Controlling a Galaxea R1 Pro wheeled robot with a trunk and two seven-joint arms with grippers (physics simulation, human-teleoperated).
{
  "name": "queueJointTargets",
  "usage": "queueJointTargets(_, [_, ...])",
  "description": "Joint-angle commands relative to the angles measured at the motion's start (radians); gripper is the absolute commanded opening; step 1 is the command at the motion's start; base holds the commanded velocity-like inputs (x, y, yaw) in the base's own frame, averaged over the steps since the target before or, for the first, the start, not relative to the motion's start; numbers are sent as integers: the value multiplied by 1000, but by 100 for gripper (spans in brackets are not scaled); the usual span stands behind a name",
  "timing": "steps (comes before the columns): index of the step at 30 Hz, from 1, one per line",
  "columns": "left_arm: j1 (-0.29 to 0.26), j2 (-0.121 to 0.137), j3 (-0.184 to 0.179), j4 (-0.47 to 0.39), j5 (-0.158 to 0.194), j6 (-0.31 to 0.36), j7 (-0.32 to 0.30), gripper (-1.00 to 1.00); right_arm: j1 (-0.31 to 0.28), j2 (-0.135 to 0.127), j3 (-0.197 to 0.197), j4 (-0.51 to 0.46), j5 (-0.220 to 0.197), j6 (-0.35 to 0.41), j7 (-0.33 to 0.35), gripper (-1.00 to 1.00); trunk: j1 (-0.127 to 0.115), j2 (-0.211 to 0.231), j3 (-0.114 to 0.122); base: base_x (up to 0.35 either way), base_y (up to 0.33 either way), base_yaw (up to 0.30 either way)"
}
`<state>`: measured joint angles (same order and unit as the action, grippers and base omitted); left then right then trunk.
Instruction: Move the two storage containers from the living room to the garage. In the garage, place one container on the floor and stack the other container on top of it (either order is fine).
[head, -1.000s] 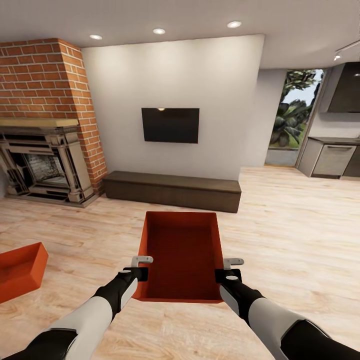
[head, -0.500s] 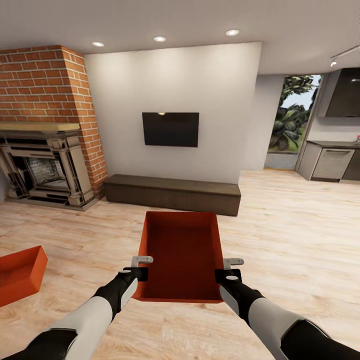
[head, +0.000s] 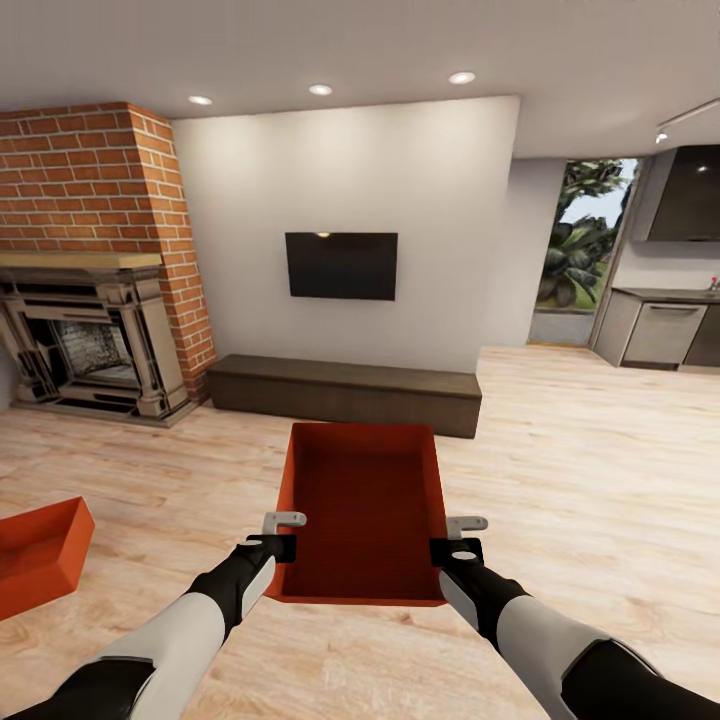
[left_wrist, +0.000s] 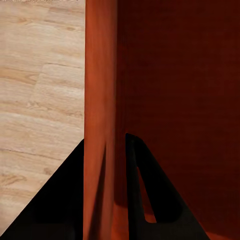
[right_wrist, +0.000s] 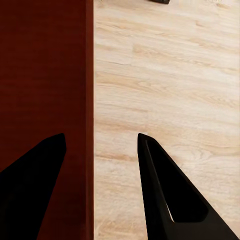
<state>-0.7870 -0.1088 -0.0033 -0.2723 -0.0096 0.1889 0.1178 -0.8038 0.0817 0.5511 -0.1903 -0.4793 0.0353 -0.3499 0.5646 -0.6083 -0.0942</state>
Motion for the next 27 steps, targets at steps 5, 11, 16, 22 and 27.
queueJointTargets(5, [0, 0, 11, -1, -9, 7, 9, -100, -1, 0, -26, -6, 6, 6, 41, -100, 0, -2, -2, 0, 0, 0])
queueJointTargets(11, [0, 0, 11, -1, -9, 7, 9, -100, -1, -1, -26, -6, 6, 6, 42, -100, 0, -2, -1, 0, 0, 0])
queueJointTargets(16, [0, 0, 11, -1, -9, 7, 9, -100, -1, 0, -26, -6, 6, 6, 41, -100, 0, -2, -1, 0, 0, 0])
queueJointTargets(22, [0, 1, 11, -1, -9, 7, 9, -100, -1, 0, -26, -6, 6, 6, 40, -100, 0, -2, -1, 0, 0, 0])
queueJointTargets(27, [0, 1, 12, -1, -9, 7, 9, -100, -1, 0, -26, -6, 7, 6, 40, -100, 0, -2, -1, 0, 0, 0])
